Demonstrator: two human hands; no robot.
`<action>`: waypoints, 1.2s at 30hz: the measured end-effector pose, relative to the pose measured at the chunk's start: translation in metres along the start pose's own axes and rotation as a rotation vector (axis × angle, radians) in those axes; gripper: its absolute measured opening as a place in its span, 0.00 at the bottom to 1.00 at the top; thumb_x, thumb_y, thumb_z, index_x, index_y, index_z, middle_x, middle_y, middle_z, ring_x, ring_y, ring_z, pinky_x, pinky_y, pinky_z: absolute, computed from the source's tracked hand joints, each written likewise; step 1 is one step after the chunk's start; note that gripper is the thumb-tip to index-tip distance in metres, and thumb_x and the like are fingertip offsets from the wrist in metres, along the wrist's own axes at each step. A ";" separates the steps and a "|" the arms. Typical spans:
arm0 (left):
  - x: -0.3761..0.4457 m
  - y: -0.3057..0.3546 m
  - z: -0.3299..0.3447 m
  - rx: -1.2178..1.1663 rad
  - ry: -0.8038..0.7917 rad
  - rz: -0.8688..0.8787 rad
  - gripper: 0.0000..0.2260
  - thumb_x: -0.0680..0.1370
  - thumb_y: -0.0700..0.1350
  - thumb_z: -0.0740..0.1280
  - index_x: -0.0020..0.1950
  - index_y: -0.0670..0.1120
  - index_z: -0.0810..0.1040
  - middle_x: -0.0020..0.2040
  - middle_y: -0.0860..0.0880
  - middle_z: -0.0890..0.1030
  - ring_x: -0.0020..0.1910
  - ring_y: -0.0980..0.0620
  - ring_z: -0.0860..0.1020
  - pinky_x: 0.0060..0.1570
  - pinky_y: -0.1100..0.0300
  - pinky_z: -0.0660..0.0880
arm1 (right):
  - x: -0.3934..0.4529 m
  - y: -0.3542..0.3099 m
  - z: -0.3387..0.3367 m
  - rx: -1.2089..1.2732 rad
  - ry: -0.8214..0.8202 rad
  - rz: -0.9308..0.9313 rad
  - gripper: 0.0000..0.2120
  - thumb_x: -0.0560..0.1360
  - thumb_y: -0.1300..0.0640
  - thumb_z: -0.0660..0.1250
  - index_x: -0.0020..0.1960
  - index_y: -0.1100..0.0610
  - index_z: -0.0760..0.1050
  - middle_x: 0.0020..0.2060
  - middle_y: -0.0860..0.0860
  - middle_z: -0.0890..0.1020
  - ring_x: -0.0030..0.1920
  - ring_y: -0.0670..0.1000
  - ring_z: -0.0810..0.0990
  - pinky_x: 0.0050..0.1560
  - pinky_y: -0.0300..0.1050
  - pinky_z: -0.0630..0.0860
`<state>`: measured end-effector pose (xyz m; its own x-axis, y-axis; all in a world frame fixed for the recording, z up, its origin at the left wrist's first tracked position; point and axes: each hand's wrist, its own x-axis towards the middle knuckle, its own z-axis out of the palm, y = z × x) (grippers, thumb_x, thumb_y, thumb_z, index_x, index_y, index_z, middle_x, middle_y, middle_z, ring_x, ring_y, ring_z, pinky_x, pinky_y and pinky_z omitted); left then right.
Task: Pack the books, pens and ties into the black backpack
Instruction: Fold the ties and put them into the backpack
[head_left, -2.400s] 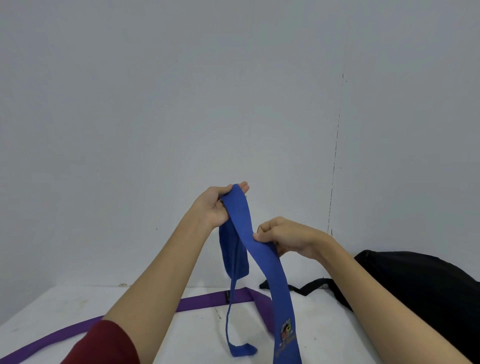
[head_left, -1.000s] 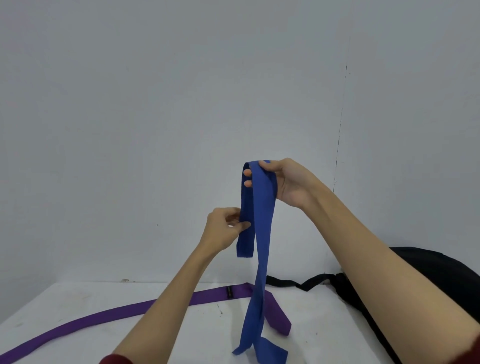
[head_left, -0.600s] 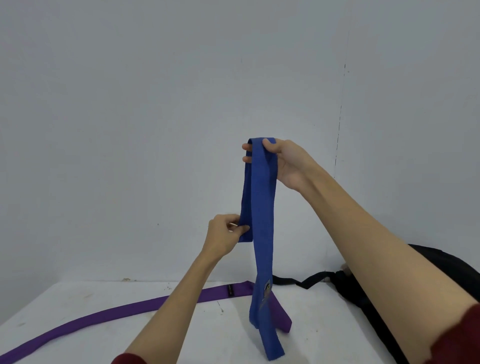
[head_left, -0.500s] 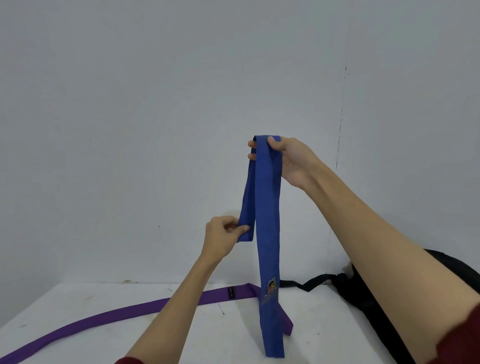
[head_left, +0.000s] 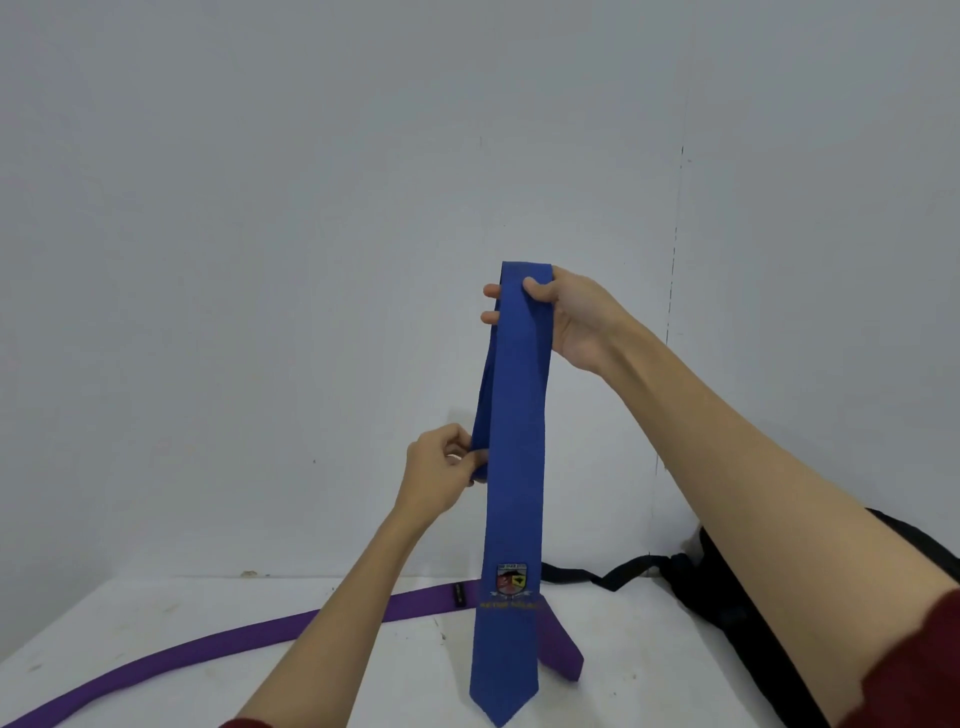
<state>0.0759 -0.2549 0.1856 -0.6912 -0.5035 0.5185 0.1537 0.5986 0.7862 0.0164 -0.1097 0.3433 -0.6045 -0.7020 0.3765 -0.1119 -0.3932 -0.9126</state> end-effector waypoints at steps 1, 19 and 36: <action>0.001 0.000 -0.002 -0.013 0.011 -0.005 0.02 0.75 0.38 0.69 0.44 0.40 0.77 0.39 0.49 0.80 0.35 0.55 0.80 0.35 0.66 0.79 | 0.000 -0.002 0.001 0.001 -0.007 -0.005 0.11 0.81 0.64 0.54 0.61 0.62 0.69 0.51 0.56 0.83 0.42 0.56 0.85 0.41 0.48 0.82; 0.008 0.038 -0.021 -0.188 -0.022 -0.043 0.12 0.75 0.44 0.70 0.57 0.50 0.74 0.52 0.52 0.79 0.48 0.54 0.80 0.44 0.64 0.77 | -0.002 -0.011 0.012 -0.074 -0.059 0.004 0.13 0.81 0.65 0.54 0.62 0.67 0.70 0.49 0.54 0.83 0.40 0.53 0.85 0.43 0.47 0.82; -0.018 0.082 -0.022 -0.483 -0.347 -0.102 0.10 0.79 0.44 0.64 0.58 0.43 0.79 0.53 0.48 0.84 0.53 0.50 0.82 0.53 0.55 0.79 | 0.006 -0.008 0.002 -0.005 0.083 -0.003 0.10 0.81 0.66 0.53 0.59 0.63 0.70 0.50 0.55 0.82 0.44 0.56 0.84 0.42 0.47 0.81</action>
<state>0.1165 -0.2110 0.2484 -0.8967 -0.2623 0.3564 0.3219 0.1662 0.9321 0.0157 -0.1116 0.3533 -0.6671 -0.6494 0.3651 -0.1173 -0.3924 -0.9123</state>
